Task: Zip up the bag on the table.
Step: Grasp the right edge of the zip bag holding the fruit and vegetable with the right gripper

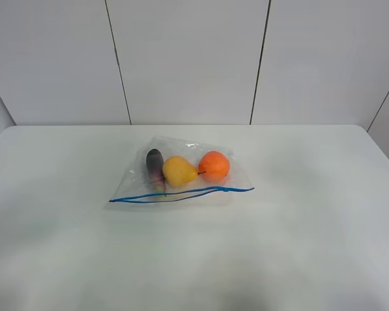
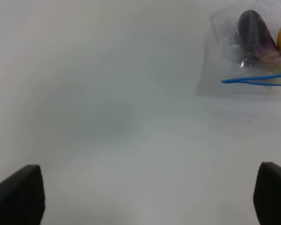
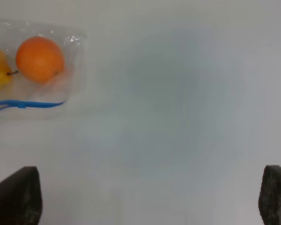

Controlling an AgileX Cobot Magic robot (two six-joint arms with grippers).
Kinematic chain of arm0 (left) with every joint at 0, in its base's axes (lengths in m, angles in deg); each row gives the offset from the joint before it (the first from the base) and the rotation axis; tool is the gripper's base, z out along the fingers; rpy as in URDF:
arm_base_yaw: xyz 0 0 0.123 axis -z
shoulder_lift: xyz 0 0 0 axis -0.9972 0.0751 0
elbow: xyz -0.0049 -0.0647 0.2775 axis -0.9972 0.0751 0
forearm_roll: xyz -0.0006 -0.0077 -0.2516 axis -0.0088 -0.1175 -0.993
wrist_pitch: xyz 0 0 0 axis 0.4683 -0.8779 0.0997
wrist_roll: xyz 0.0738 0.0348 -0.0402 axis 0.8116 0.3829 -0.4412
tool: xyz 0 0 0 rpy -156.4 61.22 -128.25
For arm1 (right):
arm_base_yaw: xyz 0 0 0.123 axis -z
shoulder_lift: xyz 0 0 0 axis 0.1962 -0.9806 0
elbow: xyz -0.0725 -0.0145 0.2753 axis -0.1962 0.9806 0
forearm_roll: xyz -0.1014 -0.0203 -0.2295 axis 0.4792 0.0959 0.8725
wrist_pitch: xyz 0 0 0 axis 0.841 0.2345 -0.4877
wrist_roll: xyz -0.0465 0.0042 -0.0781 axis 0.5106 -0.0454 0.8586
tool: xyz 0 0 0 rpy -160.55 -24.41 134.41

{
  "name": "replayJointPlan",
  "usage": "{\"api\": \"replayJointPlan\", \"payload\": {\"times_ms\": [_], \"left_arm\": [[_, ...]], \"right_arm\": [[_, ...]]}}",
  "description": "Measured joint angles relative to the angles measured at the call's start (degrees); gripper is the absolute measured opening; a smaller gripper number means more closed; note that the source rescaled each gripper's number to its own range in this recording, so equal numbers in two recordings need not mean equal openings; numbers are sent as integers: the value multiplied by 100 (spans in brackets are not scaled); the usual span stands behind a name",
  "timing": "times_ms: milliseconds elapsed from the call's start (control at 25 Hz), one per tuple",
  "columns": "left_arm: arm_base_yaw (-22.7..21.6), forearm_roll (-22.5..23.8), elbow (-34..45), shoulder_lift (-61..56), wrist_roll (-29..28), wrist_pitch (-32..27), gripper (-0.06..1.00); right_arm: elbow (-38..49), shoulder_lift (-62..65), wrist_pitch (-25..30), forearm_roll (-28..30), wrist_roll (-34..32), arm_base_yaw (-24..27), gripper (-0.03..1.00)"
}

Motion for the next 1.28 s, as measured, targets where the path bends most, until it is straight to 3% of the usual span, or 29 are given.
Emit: {"api": "replayJointPlan", "payload": {"times_ms": [240,360,400,560,640,680,1000,1120,1280], "left_arm": [[0,0,0,0,0,0,100],[0,0,0,0,0,0,100],[0,0,0,0,0,0,100],[0,0,0,0,0,0,100],[0,0,0,0,0,0,100],[0,0,0,0,0,0,100],[0,0,0,0,0,0,100],[0,0,0,0,0,0,100],[0,0,0,0,-6,0,100]], "right_arm": [[-797,-2483,-276,-1106,209,0,100],[-1013,-3275,-294,-1517,557,0,100],[-1236,-4087,-301,-1974,918,0,100],[-1554,-5486,-273,-2896,1589,0,100],[-1604,-5737,-258,-3108,1748,0,98],[-1653,-6248,-258,-3616,2008,0,94],[-1666,-7425,-58,-5538,3127,0,84],[-1670,-7571,62,-5823,3240,0,74],[-1671,-7670,273,-5750,3245,0,64]]}}
